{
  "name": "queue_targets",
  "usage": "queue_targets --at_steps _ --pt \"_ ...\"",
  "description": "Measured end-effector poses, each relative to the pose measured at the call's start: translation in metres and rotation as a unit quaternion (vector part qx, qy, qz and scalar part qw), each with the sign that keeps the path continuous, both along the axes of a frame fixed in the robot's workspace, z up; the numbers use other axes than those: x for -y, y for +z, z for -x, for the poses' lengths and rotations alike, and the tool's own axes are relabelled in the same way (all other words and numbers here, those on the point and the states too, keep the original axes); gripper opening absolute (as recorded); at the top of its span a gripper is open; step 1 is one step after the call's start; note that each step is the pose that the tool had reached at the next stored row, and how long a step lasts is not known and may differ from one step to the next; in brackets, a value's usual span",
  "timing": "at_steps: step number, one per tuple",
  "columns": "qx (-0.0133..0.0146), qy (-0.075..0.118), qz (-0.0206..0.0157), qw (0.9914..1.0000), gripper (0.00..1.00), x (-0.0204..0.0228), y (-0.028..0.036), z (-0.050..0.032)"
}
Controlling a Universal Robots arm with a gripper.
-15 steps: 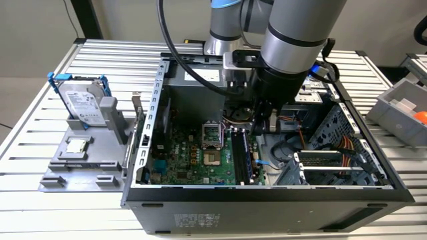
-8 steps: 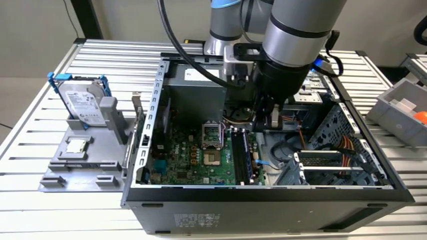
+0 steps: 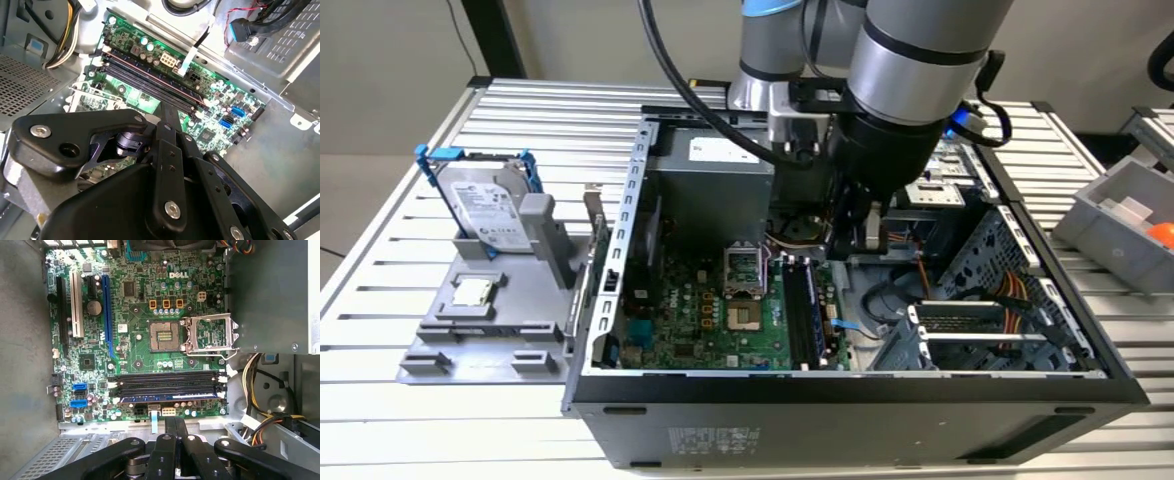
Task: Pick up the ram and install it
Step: 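Press down the ram until it locks into place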
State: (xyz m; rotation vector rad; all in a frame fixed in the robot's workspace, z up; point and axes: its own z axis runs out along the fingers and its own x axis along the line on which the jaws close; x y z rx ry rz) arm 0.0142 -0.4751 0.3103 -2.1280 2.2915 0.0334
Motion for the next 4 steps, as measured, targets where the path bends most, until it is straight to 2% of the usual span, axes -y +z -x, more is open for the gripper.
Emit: queue_targets --at_steps 4 --pt "-0.0001 0.000 0.0002 1.00000 0.00 0.0000 0.0007 0.0000"
